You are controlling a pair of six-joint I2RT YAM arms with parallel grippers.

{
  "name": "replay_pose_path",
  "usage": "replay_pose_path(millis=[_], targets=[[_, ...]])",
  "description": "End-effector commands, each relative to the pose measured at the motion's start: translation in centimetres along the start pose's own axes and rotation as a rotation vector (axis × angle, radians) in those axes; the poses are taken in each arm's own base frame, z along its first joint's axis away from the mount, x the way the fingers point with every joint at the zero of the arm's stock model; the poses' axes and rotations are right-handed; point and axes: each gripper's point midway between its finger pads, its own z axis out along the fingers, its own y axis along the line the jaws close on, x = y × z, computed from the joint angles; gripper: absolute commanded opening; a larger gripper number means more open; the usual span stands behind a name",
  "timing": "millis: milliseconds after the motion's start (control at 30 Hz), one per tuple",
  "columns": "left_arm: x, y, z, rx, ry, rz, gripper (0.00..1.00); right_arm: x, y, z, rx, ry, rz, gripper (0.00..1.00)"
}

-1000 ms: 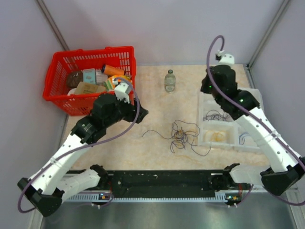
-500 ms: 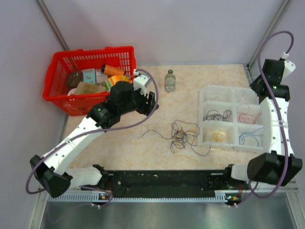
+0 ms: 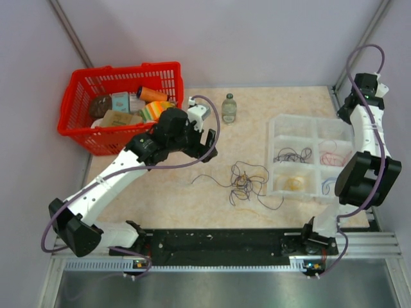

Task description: Untangle the cables

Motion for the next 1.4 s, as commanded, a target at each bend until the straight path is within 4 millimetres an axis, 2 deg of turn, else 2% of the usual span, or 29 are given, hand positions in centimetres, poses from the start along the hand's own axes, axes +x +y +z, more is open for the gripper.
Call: replay_pose_path(millis=[0, 100, 200, 267, 300, 400, 533, 600, 667, 700, 733, 767, 800, 833, 933, 1000, 1233, 1367], targets=[[-1.2, -0.2, -0.7, -0.011, -0.007, -0.018, 0.99, -1.7, -0.3, 1.7, 0.036, -0.028, -0.02, 0.0], [-1.4, -0.3, -0.9, -0.011, -0.009, -0.021, 0.98, 0.0, -0.4, 2.9, 0.047, 0.021, -0.027, 0.02], [-1.9, -0.5, -1.2, -0.005, -0.023, -0.02, 0.98, 1.5, -1.2, 3.2, 0.075, 0.051, -0.021, 0.06], [-1.9, -0.5, -1.2, -0.005, -0.023, -0.02, 0.98, 1.8, -1.4, 3.3, 0.077, 0.059, -0.04, 0.23], [-1.9, -0.5, -1.2, -0.005, -0.023, -0.02, 0.98, 1.7, -1.2, 3.1, 0.065, 0.066, -0.067, 0.37], [-1.9, -0.5, -1.2, -0.005, -0.023, -0.02, 0.98, 1.2, -0.6, 1.3, 0.077, 0.078, -0.118, 0.68], [-1.9, -0.5, -1.2, -0.005, -0.023, -0.02, 0.98, 2.7, 2.6, -4.1, -0.025, 0.039, -0.213, 0.77], [-1.9, -0.5, -1.2, -0.005, -0.023, -0.02, 0.98, 3.4, 2.4, -4.9, -0.06, 0.034, -0.194, 0.8], [-1.9, -0.5, -1.2, -0.005, -0.023, -0.02, 0.98, 3.9, 0.6, -3.8, -0.062, 0.084, -0.083, 0.77], [-1.9, -0.5, -1.2, -0.005, -0.023, -0.02, 0.98, 4.2, 0.2, -3.1, -0.071, 0.118, -0.036, 0.72], [-1.9, -0.5, -1.2, -0.005, -0.023, -0.02, 0.98, 4.3, 0.2, -2.4, -0.08, 0.141, -0.013, 0.64], [-1.9, -0.5, -1.2, -0.005, -0.023, -0.02, 0.98, 3.7, 0.6, -1.9, -0.088, 0.136, -0.021, 0.63], [-1.9, -0.5, -1.2, -0.005, -0.023, -0.02, 0.98, 3.7, 1.0, -1.0, -0.093, 0.144, -0.048, 0.63], [-0.7, -0.3, -3.8, -0.007, -0.061, -0.02, 0.98, 3.4, 1.2, -0.3, -0.089, 0.148, -0.07, 0.63], [-0.7, -0.3, -3.9, -0.007, -0.061, -0.02, 0.98, 3.0, 0.6, 1.9, -0.041, 0.164, -0.154, 0.65], [-0.7, -0.3, -3.9, -0.007, -0.061, -0.02, 0.98, 2.9, -0.2, 2.9, -0.019, 0.18, -0.195, 0.7], [-0.7, -0.3, -3.9, -0.007, -0.061, -0.02, 0.98, 6.9, 0.2, 7.8, -0.142, 0.355, -0.321, 0.76], [-0.7, -0.3, -3.9, -0.007, -0.061, -0.02, 0.98, 6.9, 0.0, 10.0, -0.127, 0.331, -0.394, 0.76]])
